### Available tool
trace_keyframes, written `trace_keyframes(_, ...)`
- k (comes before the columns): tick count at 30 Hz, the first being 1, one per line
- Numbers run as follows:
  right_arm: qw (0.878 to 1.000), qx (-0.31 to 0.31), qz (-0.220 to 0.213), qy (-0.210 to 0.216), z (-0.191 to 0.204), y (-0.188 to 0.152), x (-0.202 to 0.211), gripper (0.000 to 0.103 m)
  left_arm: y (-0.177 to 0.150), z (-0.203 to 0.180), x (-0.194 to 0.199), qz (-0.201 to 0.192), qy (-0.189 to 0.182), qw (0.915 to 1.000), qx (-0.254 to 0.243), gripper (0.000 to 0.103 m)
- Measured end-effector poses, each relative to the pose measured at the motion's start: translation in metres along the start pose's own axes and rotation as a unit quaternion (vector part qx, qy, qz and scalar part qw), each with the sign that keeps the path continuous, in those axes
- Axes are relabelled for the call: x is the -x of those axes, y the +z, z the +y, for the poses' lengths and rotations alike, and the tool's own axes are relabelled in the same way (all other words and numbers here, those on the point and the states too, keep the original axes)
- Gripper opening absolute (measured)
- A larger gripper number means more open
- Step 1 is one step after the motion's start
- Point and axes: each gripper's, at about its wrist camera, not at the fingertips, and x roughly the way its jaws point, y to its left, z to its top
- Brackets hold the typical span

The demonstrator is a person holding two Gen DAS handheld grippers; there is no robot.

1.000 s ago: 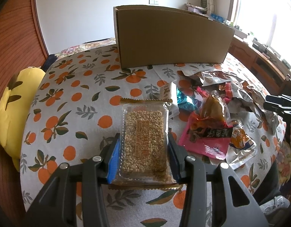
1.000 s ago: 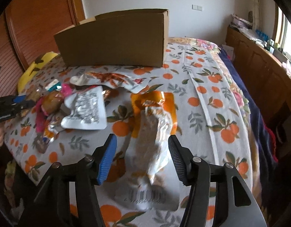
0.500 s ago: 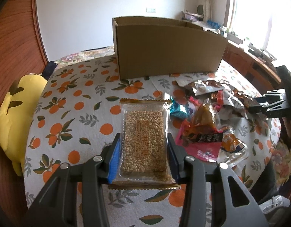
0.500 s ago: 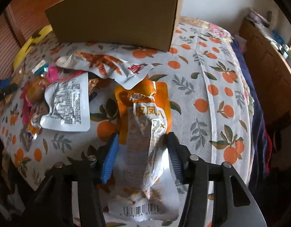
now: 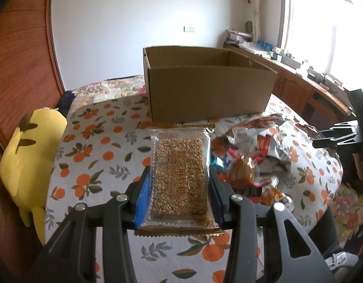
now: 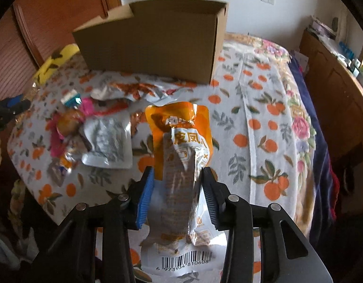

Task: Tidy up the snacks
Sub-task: 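Lift the rice-cracker pack with the left tool while the right tool lifts the sausage pouch, then lower both packs into the cardboard box and open both tools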

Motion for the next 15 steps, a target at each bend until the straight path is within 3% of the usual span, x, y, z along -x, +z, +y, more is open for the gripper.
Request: trace_keyframes(15,0.998,0.023,-0.063,-0.007,-0.006,0.045,0.039,0.041,0.062,-0.012,-0.012,-0.04,-0.004,0.999,-0.022,0.043)
